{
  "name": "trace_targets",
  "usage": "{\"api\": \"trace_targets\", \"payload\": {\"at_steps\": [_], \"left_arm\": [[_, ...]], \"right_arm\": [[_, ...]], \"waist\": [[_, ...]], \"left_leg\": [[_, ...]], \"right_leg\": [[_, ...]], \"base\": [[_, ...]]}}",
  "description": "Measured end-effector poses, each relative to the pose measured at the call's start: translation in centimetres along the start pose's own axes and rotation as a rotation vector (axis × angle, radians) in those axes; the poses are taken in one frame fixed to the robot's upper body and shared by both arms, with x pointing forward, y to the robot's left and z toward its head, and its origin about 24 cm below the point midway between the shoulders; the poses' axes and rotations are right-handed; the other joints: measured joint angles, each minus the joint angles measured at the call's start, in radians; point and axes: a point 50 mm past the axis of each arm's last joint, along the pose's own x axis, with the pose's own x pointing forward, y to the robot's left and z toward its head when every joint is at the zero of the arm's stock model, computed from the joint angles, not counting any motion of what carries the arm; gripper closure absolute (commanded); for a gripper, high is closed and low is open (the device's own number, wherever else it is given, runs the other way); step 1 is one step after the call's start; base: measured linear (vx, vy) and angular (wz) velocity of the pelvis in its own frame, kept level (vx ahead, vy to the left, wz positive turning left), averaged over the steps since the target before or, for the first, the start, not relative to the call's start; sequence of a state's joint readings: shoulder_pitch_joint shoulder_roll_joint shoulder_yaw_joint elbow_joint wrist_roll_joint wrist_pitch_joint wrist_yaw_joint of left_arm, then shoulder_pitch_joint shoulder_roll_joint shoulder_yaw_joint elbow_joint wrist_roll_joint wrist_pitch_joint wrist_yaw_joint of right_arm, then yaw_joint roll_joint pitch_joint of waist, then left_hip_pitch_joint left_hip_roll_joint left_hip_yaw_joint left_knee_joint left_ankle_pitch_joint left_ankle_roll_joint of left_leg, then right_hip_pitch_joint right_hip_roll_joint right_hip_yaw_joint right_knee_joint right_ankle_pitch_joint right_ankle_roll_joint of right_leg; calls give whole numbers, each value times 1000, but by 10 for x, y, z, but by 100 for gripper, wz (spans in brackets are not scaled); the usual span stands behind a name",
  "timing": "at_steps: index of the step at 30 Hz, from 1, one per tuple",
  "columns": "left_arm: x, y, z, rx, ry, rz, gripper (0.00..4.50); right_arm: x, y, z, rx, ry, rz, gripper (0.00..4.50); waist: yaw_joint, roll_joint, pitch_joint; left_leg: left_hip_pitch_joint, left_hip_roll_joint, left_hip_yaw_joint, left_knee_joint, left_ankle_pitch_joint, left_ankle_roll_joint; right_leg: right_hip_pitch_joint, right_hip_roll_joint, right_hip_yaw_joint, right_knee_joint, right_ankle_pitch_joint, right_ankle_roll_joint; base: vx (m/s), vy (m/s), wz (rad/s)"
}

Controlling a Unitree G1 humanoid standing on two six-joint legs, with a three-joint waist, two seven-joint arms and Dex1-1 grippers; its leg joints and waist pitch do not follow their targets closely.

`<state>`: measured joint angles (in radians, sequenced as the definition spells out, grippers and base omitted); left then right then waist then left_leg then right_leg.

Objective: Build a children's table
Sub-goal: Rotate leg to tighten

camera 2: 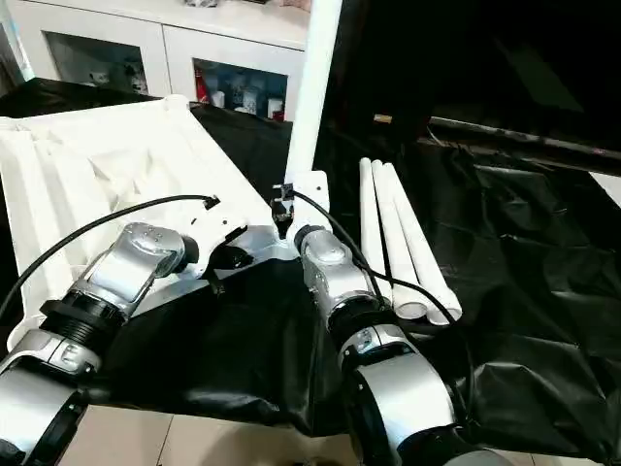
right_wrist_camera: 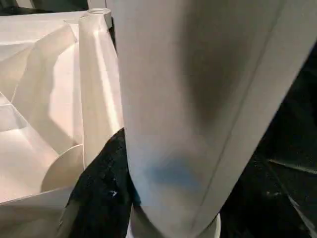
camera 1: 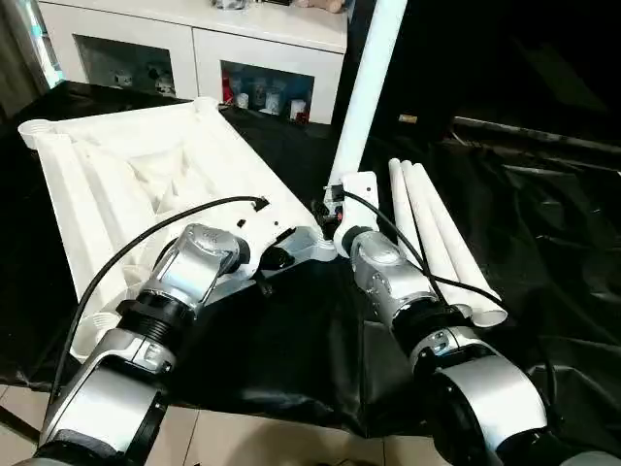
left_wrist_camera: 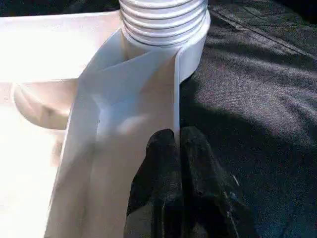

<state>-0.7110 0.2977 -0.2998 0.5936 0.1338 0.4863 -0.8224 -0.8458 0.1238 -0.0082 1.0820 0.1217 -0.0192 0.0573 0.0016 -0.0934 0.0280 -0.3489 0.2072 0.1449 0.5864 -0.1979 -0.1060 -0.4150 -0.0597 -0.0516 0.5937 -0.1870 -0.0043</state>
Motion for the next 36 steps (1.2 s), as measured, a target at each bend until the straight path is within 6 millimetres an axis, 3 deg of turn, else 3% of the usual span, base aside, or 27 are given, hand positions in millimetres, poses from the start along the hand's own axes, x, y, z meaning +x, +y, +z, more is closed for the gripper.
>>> {"api": "trace_targets", "payload": {"at_steps": [3, 6, 8, 14, 16, 19, 27, 32, 36], "left_arm": [[0, 0, 0, 0, 0, 0, 450], [-1, 1, 0, 1, 0, 1, 450], [-1, 1, 0, 5, -5, -1, 450], [-4, 2, 2, 25, -20, -19, 450], [-6, 2, 4, 43, -34, -35, 450], [-9, 2, 7, 70, -59, -55, 450], [-12, 3, 10, 88, -75, -58, 450], [-25, 2, 2, 143, -101, -138, 450], [-32, 1, -4, 164, -102, -191, 450]], "right_arm": [[0, 0, 0, -2, 0, 3, 261], [1, 1, 1, -10, 3, 10, 189], [0, 0, -8, -2, 44, 11, 182], [0, -3, -6, 38, 34, 38, 140], [-1, -5, -7, 68, 37, 62, 106], [-3, -10, -9, 90, 34, 111, 100], [-4, -12, -6, 90, 17, 133, 100], [-21, -40, 1, -86, -14, 395, 100], [-30, -44, 9, -177, -23, 532, 100]], "waist": [[0, 0, 0], [-1, 1, 0], [-1, 2, 2], [1, 9, 7], [2, 10, 11], [5, 18, 18], [21, 18, 18], [33, 19, 19], [39, 18, 20]], "left_leg": [[0, 0, 0, 0, 0, 0], [0, 0, 0, 0, 0, 0], [-2, 0, 0, -1, 0, 0], [-2, 0, 1, -2, 0, 0], [-3, 0, 2, -3, 0, 0], [-6, 0, 7, -4, 0, 0], [-6, 2, 19, -24, 4, -7], [-9, 3, 24, -20, 8, 0], [-10, 4, 25, -19, 9, 3]], "right_leg": [[0, 0, 0, 0, 0, 0], [-2, 0, 0, 0, 0, 0], [-3, 0, 0, -1, 0, 0], [-3, 0, 1, -1, 1, -1], [-4, 0, 1, -1, 3, -5], [-7, 0, 5, 0, 17, -11], [-12, 2, 6, 2, 21, -17], [-19, 2, 7, 1, 19, -18], [-20, 1, 8, 2, 19, -18]], "base": [[0, 0, 0], [0, 0, 0], [0, 0, 0], [0, 0, 0], [0, 0, 0], [0, 0, 0], [0, 0, 0], [0, 0, 0], [0, 0, 0]]}}
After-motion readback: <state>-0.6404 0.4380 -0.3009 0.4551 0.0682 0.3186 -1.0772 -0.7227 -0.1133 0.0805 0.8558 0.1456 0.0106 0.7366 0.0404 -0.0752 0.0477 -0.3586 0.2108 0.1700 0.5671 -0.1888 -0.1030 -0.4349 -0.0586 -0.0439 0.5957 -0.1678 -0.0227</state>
